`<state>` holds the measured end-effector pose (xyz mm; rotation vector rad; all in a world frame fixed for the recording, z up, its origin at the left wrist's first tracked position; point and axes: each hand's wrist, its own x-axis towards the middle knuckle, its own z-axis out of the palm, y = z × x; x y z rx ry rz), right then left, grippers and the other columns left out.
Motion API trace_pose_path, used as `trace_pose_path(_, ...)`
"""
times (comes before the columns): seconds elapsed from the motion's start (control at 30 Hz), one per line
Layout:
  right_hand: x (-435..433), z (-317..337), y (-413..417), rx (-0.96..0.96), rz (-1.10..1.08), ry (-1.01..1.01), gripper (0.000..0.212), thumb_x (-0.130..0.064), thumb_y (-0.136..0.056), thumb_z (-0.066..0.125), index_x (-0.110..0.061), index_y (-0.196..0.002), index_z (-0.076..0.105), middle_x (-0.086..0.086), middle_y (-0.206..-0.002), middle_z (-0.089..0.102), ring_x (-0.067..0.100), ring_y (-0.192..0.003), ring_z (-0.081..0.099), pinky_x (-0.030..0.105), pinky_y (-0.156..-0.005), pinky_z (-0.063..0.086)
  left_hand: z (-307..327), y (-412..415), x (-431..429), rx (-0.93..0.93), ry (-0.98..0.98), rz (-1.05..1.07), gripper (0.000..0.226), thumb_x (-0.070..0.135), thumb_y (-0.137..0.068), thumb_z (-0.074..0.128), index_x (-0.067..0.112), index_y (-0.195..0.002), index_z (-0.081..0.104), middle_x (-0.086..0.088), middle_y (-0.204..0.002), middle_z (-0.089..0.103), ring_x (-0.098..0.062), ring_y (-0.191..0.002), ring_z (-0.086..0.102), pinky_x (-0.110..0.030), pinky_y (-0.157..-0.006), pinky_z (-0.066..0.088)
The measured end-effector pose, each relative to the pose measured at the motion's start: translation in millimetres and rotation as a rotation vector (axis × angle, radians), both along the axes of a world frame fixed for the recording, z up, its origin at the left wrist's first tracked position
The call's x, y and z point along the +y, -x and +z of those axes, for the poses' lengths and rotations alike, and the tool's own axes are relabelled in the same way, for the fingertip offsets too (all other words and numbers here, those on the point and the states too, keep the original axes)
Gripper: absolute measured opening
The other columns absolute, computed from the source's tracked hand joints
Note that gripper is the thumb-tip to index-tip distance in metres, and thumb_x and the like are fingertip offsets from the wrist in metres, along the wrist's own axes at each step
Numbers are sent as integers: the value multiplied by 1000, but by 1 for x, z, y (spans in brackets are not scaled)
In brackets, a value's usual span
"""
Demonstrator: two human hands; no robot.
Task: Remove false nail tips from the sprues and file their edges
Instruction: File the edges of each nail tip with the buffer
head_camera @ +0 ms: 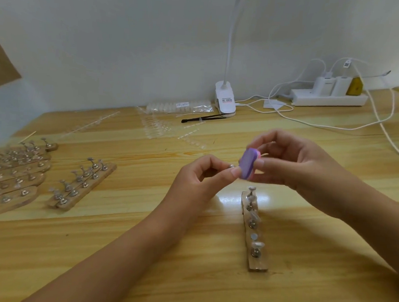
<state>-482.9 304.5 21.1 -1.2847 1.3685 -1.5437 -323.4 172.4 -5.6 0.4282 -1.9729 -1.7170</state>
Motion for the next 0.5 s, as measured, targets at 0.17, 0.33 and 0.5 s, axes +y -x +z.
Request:
trace_pose_path(0.17,3,9,8,5,-171,86,31,-27,-74,70,-17,-102,65,-4,-83,71,14,-82,72,23,-73,57,1,-1,-2,6,10,23,8,40,-75,74,34,-73,68,19,-78,67,4,-77,61,-9,-72,45)
trace_pose_path(0.33,6,9,1,313,22,-70,29,-31,-77,70,-21,-104,70,3,-93,72,14,-85,70,22,-74,56,0,-1,-1,20,80,18,19,40,-74,78,24,-81,69,7,-83,68,-7,-81,64,-19,-76,53)
trace_pose_path(0.5,3,8,-4,219,-127,183,25,-22,-85,65,-22,-110,69,0,-94,71,12,-85,68,21,-77,56,0,-1,1,-14,125,3,15,33,-77,80,25,-80,67,5,-86,65,-11,-81,61,-25,-76,51)
